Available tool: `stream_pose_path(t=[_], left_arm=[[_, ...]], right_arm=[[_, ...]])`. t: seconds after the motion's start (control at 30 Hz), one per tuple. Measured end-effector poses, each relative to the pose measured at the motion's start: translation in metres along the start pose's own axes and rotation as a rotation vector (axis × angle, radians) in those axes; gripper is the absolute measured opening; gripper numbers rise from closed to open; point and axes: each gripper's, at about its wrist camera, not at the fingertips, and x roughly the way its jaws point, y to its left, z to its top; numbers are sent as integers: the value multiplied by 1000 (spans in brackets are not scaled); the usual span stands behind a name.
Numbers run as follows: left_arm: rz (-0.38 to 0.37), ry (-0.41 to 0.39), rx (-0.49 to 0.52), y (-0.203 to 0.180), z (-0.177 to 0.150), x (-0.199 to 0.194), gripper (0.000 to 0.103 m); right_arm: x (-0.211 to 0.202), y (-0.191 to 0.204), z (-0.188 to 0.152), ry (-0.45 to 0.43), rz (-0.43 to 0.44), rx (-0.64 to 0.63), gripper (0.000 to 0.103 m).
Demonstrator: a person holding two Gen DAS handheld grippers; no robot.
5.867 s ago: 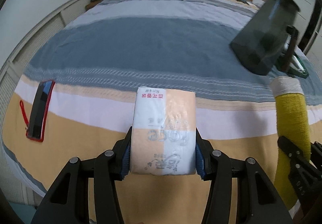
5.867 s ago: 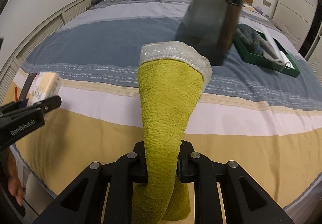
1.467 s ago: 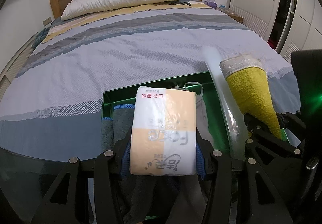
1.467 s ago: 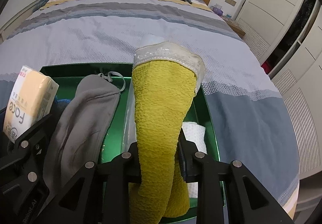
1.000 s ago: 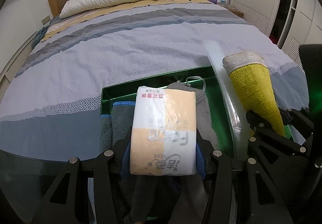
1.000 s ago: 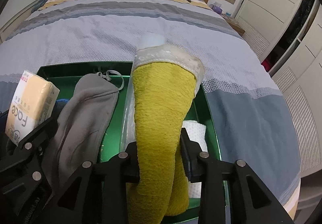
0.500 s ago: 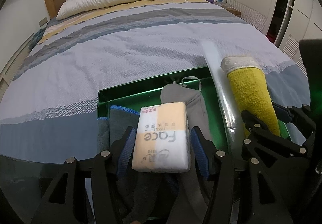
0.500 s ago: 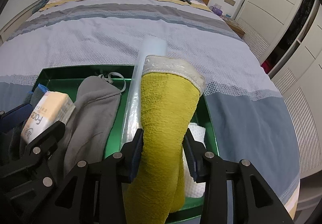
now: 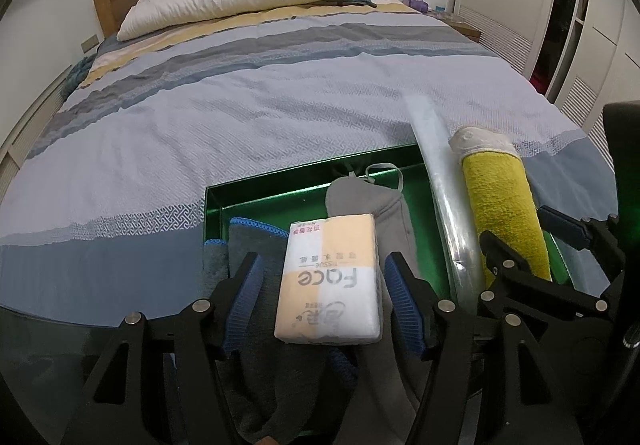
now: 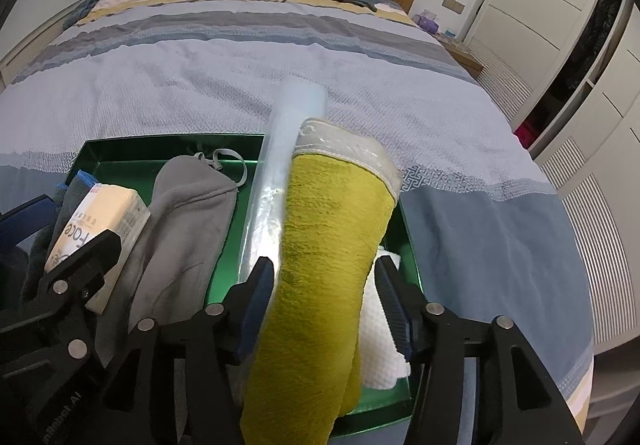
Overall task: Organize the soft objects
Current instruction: 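Open the left tool releasing the tissue pack while the right tool releases the towel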
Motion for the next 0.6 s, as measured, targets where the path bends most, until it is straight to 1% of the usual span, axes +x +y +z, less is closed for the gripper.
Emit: stream_pose_path(t=[0.1,0.17,0.27,0.33,0.4,0.47,0.5,0.53,0.57,0.6], left_arm=[[6,-5,-1,1,0,-1,57],[9,-6,-2,2,0,-2,58],[15,-15,-8,5,0,-5,63],[18,-19,-14,8,1,-6,67],[21,-26,-15,10,1,-8,70],[23,-34,-18,11,3,-11,71],[24,-36,-20,12,3,-12,71],[22,-43,-22,12,4,-14,76],[16,-47,-24,13,4,-15,86],[10,-52,-27,13,5,-17,101]], right_arm=[[-2,-1,-1,-2,5,8,62],[-3,-2,-3,0,0,7,69],[-7,-4,-3,-5,-4,16,74],[-8,-6,-4,-8,-9,23,83],[-11,-8,-4,-12,-14,27,88],[-14,-10,-4,-21,-23,33,95],[-16,-10,-4,-23,-23,36,96],[-17,-11,-4,-26,-24,38,99],[-19,-10,-4,-29,-24,34,103],[-21,-8,-4,-37,-13,22,103]])
